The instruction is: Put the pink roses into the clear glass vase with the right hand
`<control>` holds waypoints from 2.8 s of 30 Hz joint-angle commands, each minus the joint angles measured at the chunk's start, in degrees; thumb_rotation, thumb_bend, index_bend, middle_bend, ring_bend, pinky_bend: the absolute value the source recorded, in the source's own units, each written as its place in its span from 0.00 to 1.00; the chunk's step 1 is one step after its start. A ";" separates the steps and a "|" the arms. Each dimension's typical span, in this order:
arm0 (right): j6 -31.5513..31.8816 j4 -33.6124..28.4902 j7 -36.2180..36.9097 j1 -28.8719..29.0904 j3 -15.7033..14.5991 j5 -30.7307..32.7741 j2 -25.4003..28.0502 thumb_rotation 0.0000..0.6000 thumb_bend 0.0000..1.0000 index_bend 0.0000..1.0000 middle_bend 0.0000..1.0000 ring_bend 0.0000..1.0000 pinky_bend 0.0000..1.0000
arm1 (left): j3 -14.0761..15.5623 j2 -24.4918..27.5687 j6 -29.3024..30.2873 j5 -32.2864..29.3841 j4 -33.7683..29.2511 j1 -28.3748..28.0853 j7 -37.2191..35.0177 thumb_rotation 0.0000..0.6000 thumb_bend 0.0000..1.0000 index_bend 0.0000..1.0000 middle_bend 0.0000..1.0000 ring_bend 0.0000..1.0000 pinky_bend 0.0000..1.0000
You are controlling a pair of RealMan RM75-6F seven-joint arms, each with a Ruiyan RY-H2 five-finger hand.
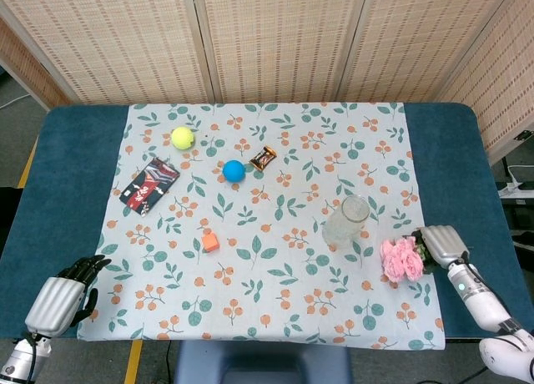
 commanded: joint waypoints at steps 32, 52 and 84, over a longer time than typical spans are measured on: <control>31.16 -51.32 22.35 -4.89 2.59 -19.54 26.71 1.00 0.56 0.90 0.81 0.87 0.97 | -0.40 0.66 1.06 -0.25 -0.40 0.44 -1.28 1.00 0.64 0.17 0.16 0.18 0.43; 21.36 -51.43 23.18 2.68 10.38 -5.70 21.60 1.00 0.61 0.89 0.81 0.87 0.97 | -0.44 0.77 1.16 -0.19 -0.47 0.49 -1.30 1.00 0.64 0.17 0.16 0.18 0.43; 10.12 -27.36 47.28 6.63 7.05 -10.20 15.44 1.00 0.31 0.57 0.81 0.85 0.97 | -0.32 0.41 0.10 -0.56 -0.37 0.23 -0.33 1.00 0.64 0.17 0.16 0.18 0.43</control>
